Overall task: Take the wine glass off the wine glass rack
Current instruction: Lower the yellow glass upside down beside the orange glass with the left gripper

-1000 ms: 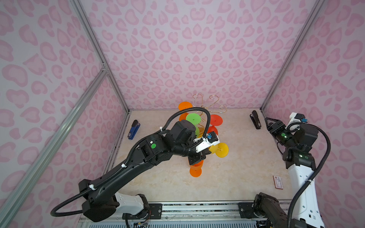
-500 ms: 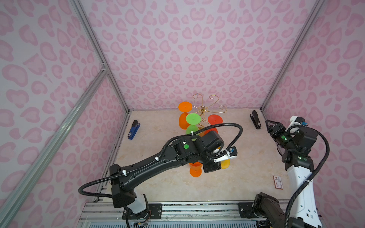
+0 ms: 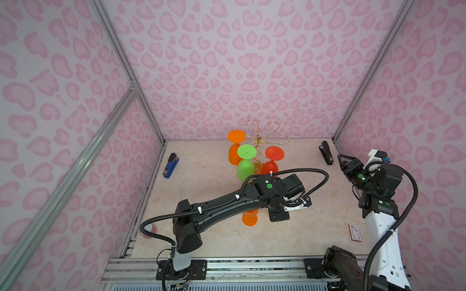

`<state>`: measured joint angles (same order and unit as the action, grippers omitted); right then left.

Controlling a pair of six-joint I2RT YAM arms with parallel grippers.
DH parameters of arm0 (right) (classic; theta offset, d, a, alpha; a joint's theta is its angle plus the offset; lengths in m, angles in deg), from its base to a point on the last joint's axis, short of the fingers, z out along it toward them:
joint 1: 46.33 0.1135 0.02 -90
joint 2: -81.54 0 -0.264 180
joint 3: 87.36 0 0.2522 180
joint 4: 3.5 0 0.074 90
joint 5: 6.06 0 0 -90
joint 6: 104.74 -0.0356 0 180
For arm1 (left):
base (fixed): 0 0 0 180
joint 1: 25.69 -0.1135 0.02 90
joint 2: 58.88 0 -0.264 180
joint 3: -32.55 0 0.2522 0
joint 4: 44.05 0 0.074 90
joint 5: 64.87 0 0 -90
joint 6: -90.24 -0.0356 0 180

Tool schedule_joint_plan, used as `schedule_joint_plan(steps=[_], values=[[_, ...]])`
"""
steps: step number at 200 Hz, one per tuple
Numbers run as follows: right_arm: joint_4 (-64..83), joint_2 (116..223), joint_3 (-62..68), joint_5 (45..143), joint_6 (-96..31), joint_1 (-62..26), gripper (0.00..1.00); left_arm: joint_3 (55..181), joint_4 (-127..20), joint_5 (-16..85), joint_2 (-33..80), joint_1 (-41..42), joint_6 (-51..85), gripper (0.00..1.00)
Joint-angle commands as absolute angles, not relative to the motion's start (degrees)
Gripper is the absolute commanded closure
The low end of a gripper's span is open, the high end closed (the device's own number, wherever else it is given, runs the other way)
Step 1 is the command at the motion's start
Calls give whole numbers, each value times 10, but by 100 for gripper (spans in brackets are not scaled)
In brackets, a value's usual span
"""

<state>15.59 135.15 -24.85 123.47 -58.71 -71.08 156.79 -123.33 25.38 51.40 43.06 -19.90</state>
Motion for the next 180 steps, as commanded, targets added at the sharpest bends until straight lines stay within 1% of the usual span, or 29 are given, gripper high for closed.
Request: schedule_joint_plan(steps=[1,113,122,160,180], values=[[131,1352,-255,1241,-590,-711,49,1584,-1268,244,536,431,-212,98],[125,1350,-259,1250,-588,-712,49,1607,-1294,258,584,416,-221,97],[124,1351,-260,1250,-588,-711,48,1609,-1296,261,585,413,-221,95],[123,1352,-259,1251,-588,-711,49,1617,-1303,265,589,402,-220,78],[121,1353,-259,1252,-589,-711,49,1622,-1306,271,588,400,-220,72]])
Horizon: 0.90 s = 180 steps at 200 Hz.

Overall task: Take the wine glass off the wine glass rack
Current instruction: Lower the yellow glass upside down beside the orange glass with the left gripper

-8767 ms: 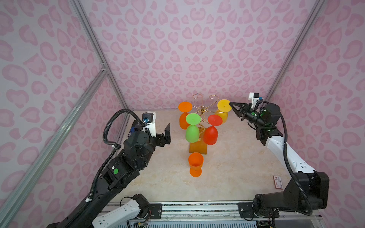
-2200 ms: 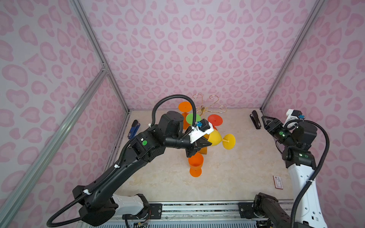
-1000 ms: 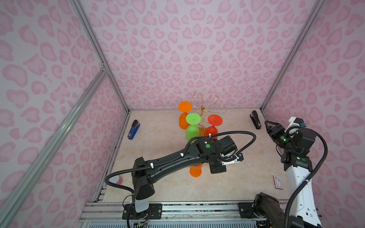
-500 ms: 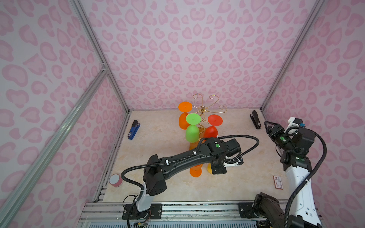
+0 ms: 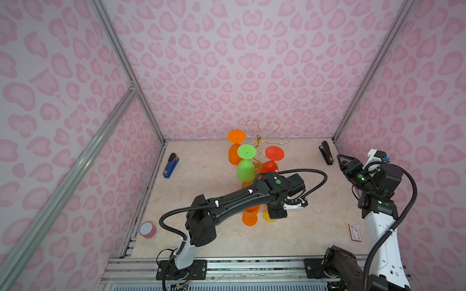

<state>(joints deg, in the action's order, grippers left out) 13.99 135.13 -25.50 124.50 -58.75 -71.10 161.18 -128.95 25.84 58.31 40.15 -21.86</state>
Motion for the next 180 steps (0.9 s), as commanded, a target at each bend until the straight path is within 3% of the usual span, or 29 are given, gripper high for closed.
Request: schedule_joint_plan(steps=[1,31,73,92,180], values=[[121,1353,-259,1252,-589,-711,49,1623,-1307,271,588,399,-220,72],[121,1354,-258,1252,-589,-711,49,1641,-1314,263,584,397,-218,65],[118,1353,-257,1255,-590,-711,49,1677,-1329,237,555,397,-210,36],[116,1355,-257,1257,-592,-711,49,1690,-1337,221,538,397,-206,28],[102,1354,-262,1266,-608,-711,49,1697,-1300,277,361,409,-201,24]])
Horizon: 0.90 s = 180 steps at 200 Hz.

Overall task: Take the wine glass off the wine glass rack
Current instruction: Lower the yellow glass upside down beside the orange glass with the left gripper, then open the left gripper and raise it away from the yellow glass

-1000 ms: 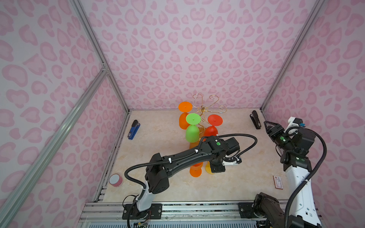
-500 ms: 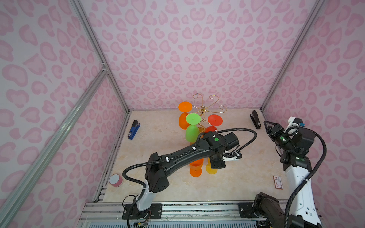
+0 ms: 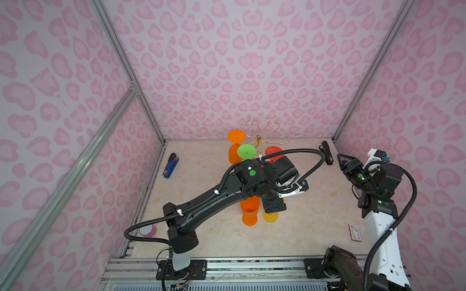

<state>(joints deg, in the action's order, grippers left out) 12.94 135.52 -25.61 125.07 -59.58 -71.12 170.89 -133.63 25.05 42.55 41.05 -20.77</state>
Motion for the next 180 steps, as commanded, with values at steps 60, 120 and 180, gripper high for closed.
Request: schedule_joint_plan(steps=[60,120,180], values=[[-64,1349,-277,1319,-752,-628,48,1402,-946,51,67,363,-136,15],[16,1386,-179,1255,-682,-407,44,1244,-800,75,-44,138,8,7],[64,1421,-174,1209,-638,-319,44,1170,-738,240,-57,-43,138,6]])
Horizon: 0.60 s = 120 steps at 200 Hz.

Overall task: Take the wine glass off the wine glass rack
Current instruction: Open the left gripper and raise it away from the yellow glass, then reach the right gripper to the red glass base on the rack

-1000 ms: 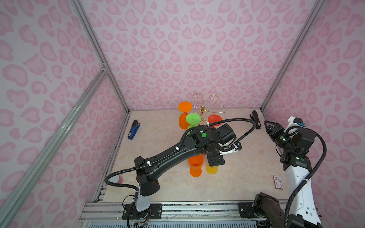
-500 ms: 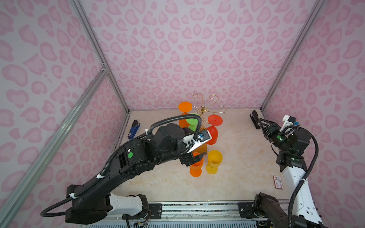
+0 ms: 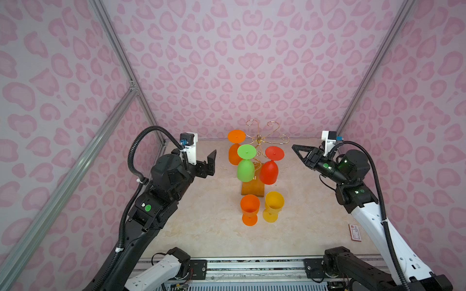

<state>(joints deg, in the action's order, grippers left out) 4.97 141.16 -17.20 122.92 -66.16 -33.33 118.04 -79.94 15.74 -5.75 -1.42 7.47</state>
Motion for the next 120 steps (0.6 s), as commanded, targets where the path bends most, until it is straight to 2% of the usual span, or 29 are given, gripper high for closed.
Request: schedule_joint_plan(steps=[1,51,120], values=[[64,1421,-174,1208,-638,-318,44,1170,-737,242,-57,-45,139,6],[54,1450,-171,1206,-641,-298,45,1154,-712,268,-43,-67,155,6],[29,1475,-159,1206,-654,-283,52,1139,-697,297,-38,-77,161,6]])
